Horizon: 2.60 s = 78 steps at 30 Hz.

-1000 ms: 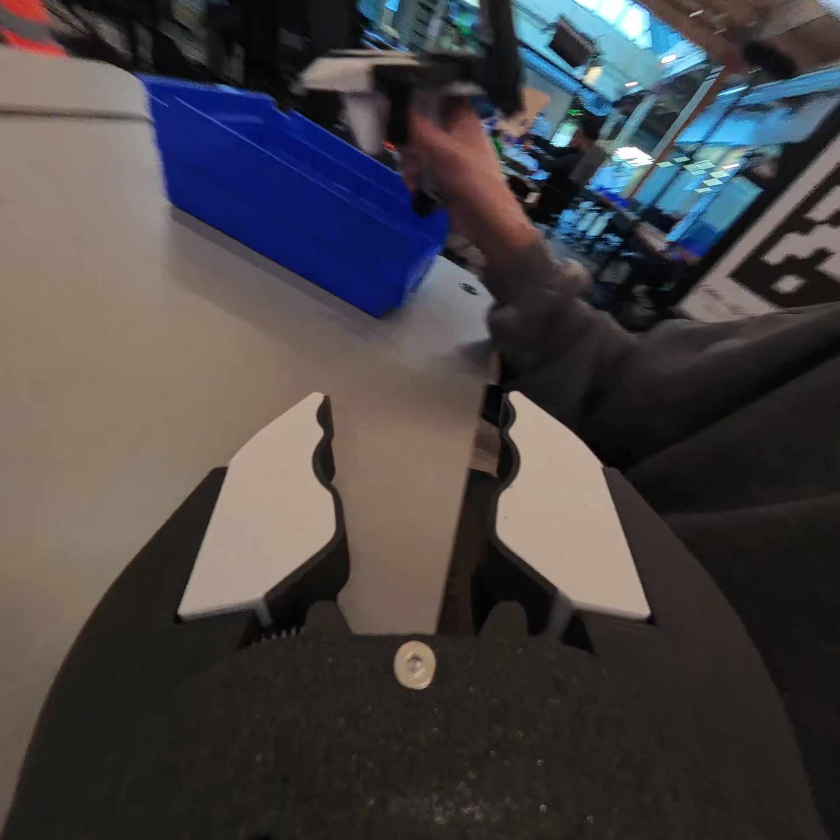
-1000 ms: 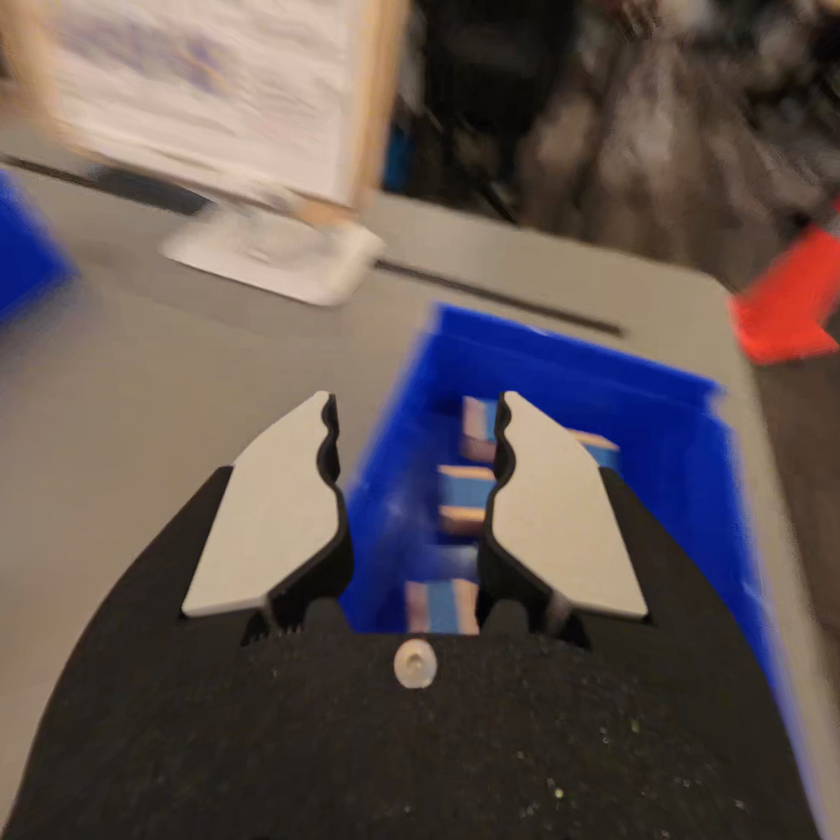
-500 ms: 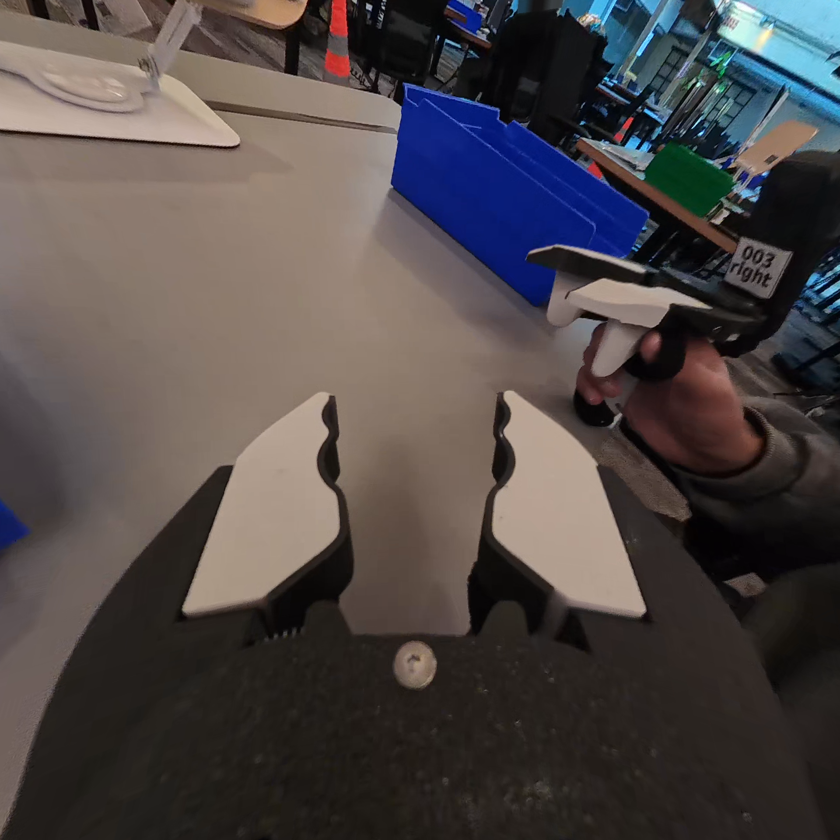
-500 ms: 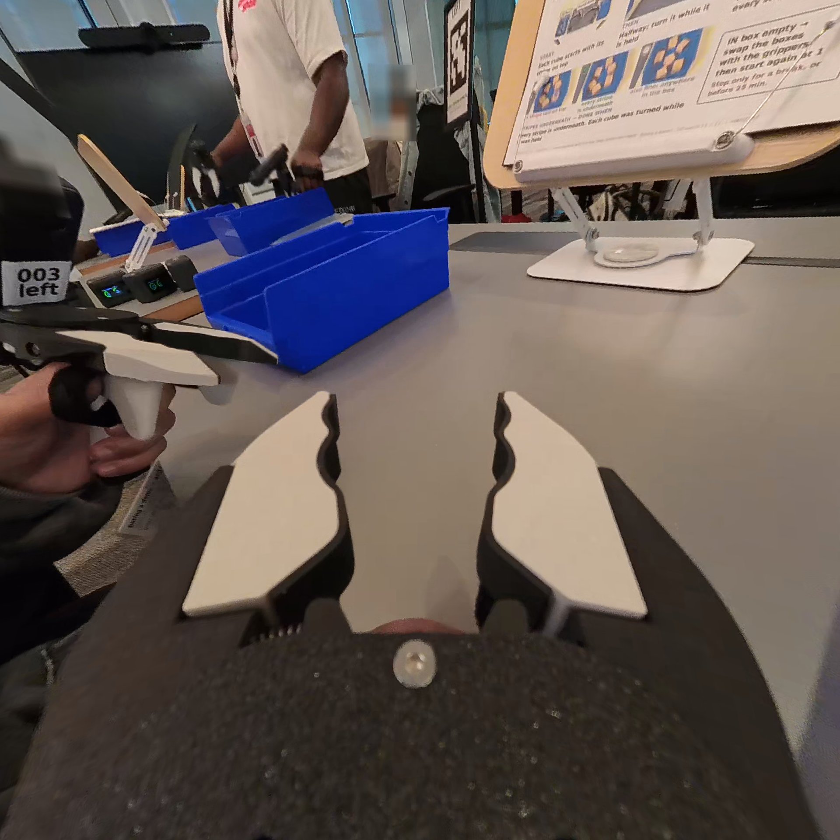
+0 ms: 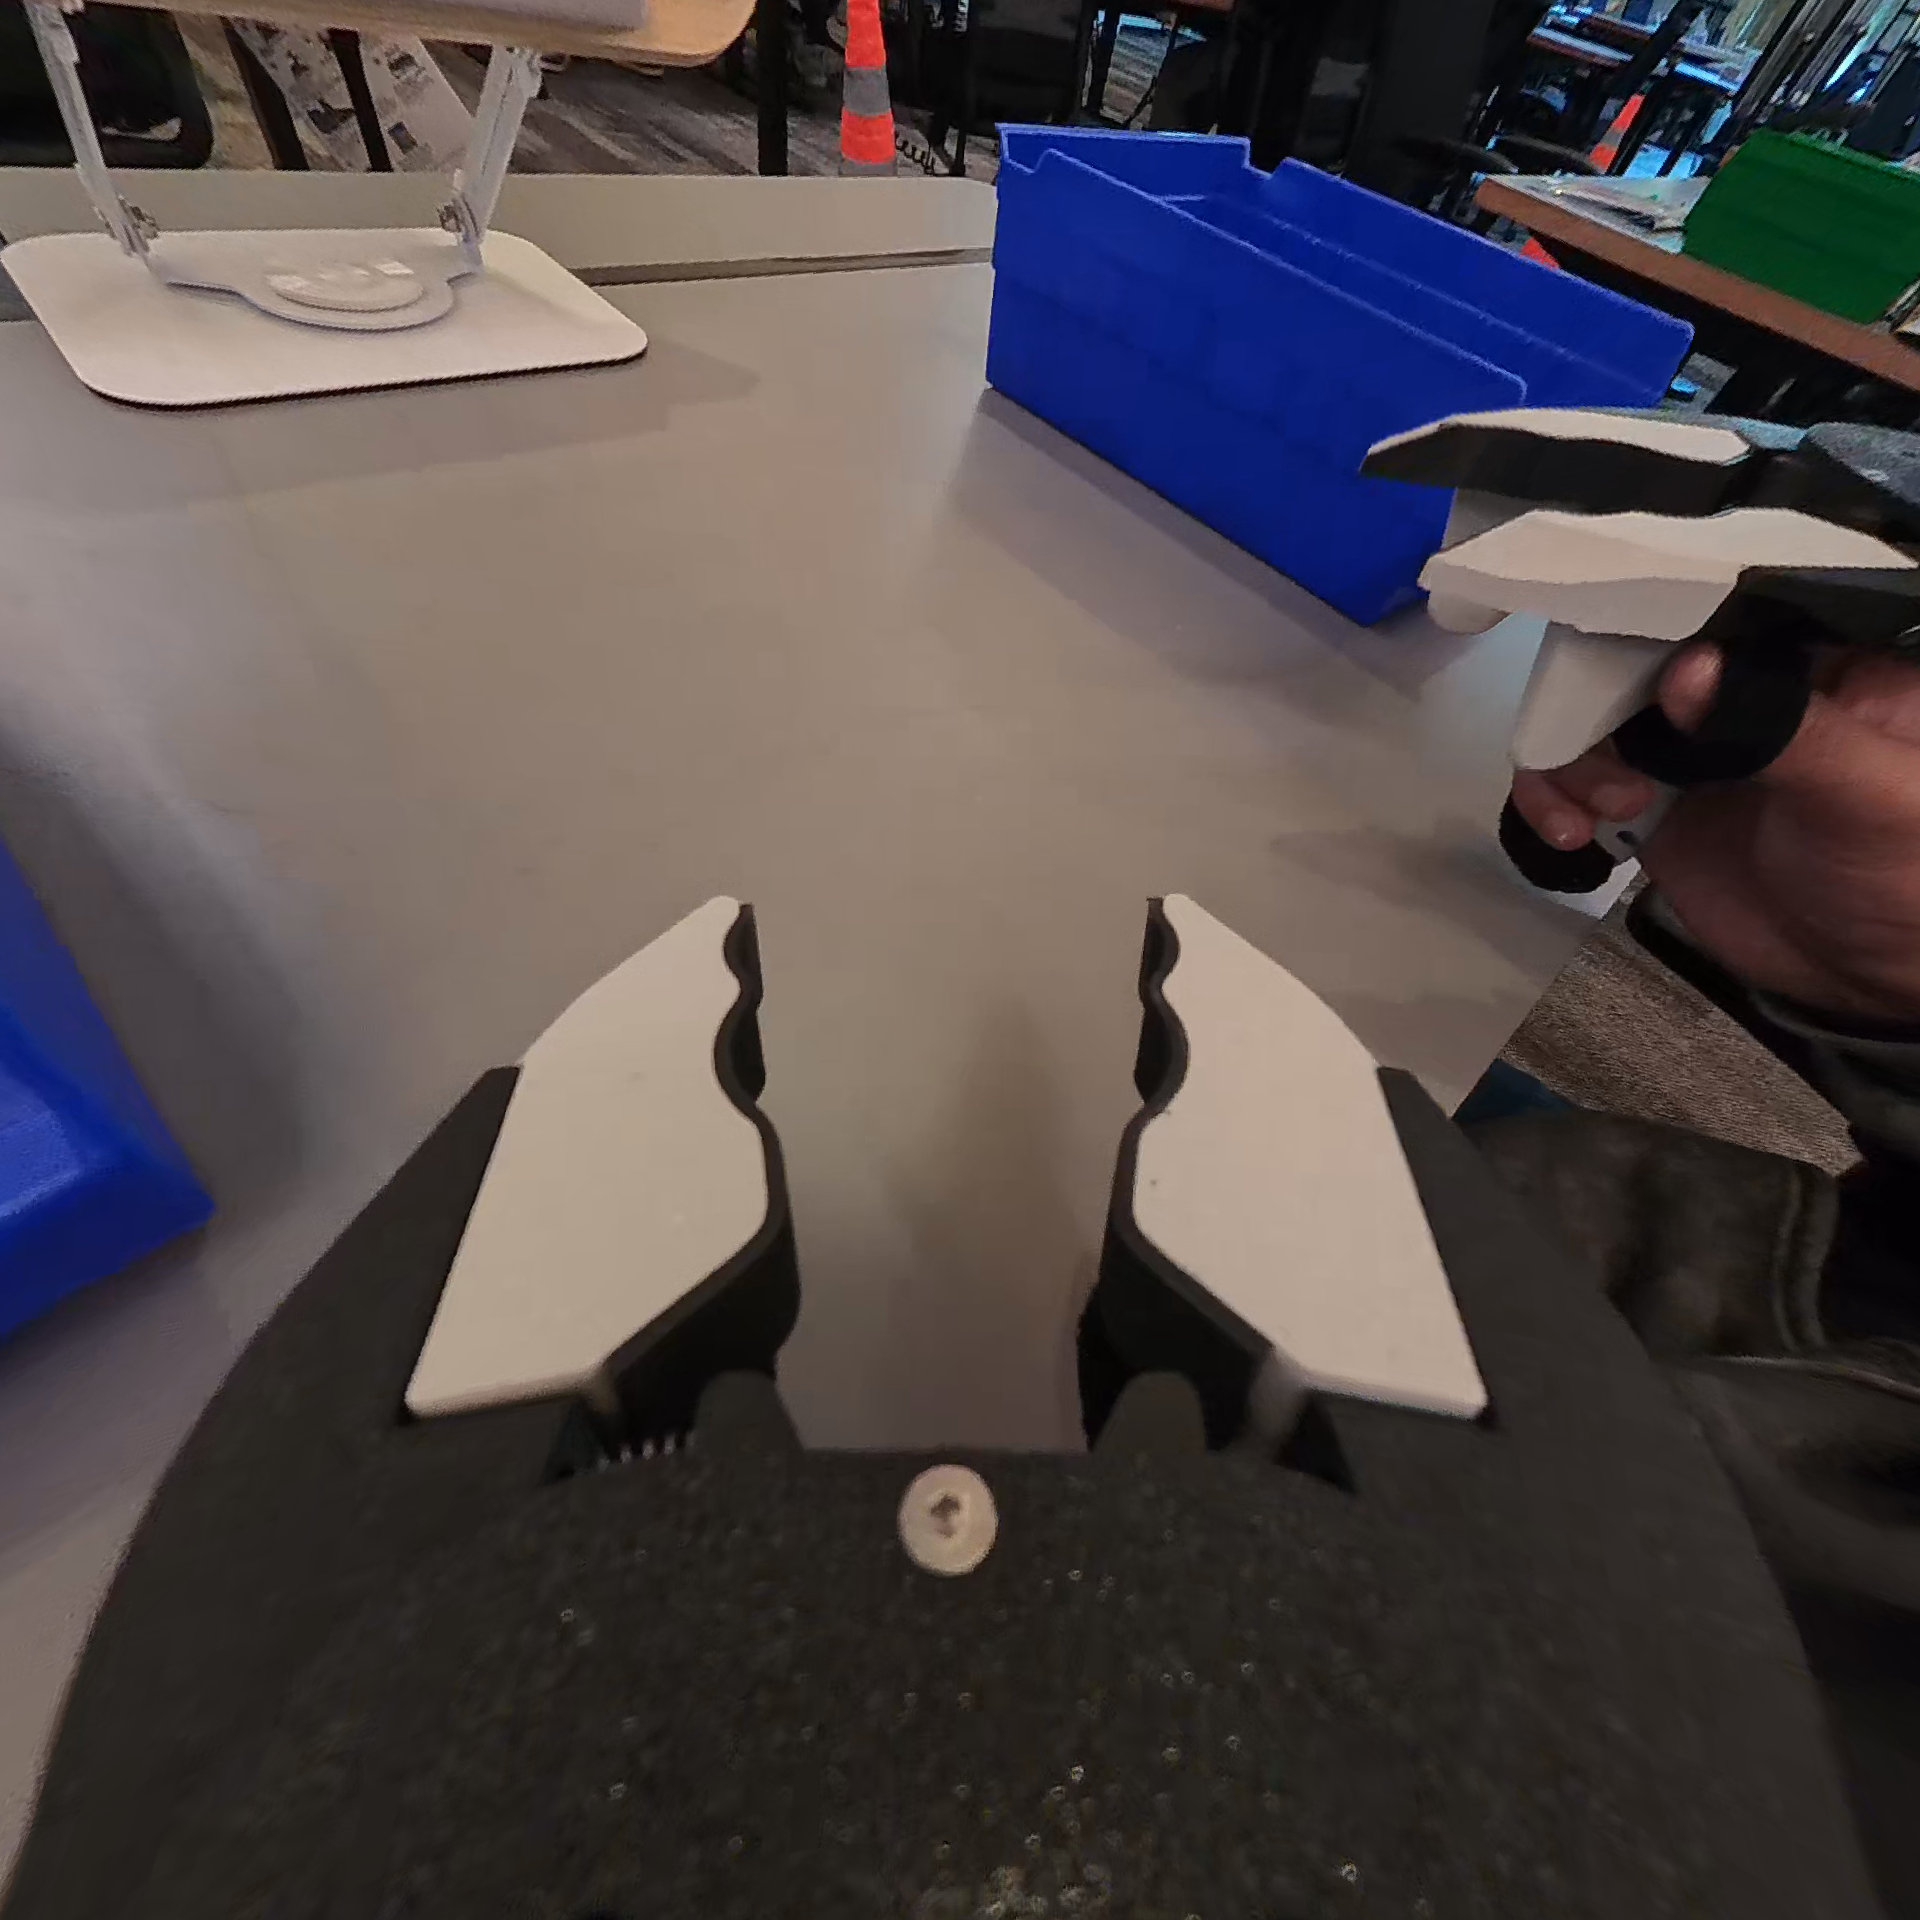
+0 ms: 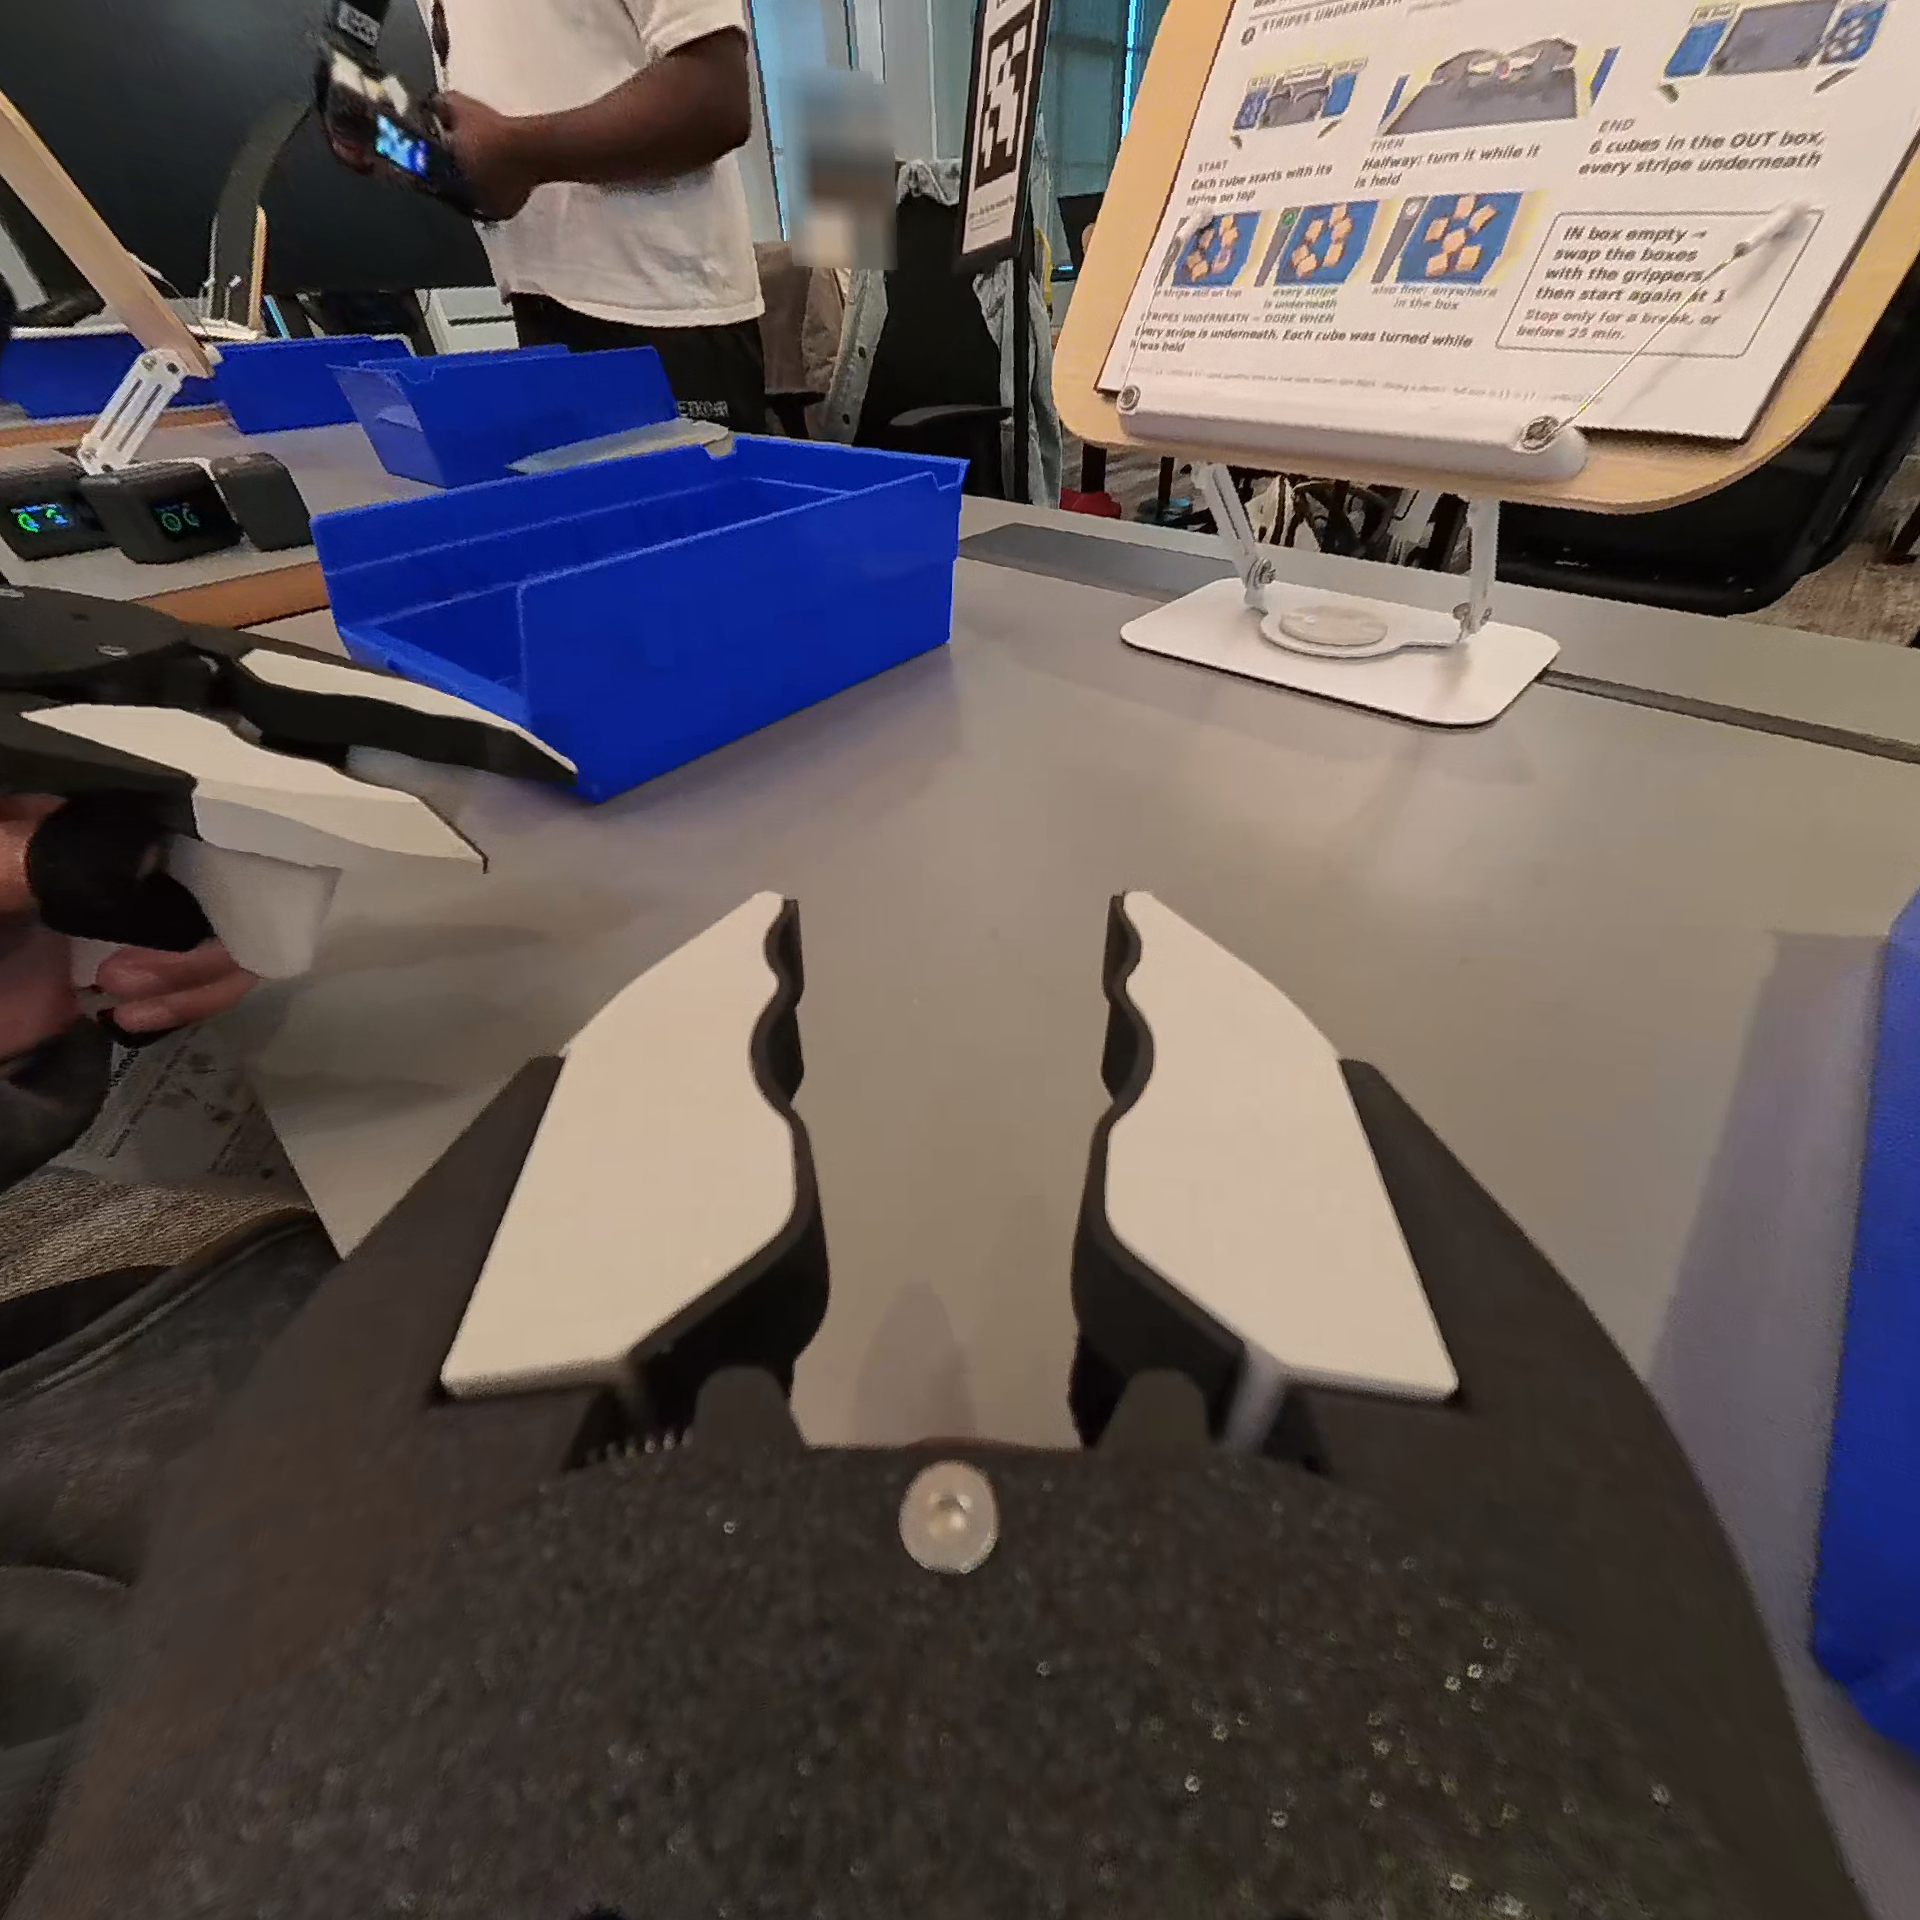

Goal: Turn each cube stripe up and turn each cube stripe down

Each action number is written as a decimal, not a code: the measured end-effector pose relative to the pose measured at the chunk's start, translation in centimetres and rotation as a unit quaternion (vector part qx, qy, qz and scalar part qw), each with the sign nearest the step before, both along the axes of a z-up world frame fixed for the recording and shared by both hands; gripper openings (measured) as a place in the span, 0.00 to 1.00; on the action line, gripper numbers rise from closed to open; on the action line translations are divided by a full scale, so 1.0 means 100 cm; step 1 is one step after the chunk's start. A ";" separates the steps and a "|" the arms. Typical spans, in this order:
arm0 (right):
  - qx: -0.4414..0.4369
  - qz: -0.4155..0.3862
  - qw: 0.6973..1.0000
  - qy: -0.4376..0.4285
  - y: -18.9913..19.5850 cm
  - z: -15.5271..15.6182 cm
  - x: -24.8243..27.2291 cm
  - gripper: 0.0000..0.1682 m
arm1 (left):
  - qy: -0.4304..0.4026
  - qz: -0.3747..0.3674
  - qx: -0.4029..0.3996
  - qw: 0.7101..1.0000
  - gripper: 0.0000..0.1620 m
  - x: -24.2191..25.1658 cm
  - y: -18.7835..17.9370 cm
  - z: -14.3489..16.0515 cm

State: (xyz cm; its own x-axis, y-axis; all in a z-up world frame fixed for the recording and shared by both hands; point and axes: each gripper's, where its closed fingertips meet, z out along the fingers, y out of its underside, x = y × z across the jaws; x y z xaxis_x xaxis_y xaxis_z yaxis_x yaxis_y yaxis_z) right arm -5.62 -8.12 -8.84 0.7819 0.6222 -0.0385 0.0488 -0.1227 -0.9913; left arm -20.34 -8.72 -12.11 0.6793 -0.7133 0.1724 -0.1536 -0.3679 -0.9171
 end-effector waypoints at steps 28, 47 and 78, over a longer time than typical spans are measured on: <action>-0.120 -0.416 0.901 0.025 0.002 -0.035 0.320 0.49 | 0.030 -0.020 -0.073 0.997 0.24 0.331 0.076 -0.018; -0.186 -0.335 0.922 0.052 0.023 -0.036 0.202 0.04 | 0.075 0.136 0.036 0.987 0.04 0.167 0.067 0.011; 0.160 -0.093 0.979 -0.089 -0.030 0.018 -0.014 0.24 | -0.038 0.331 0.167 0.928 0.31 -0.271 0.028 0.065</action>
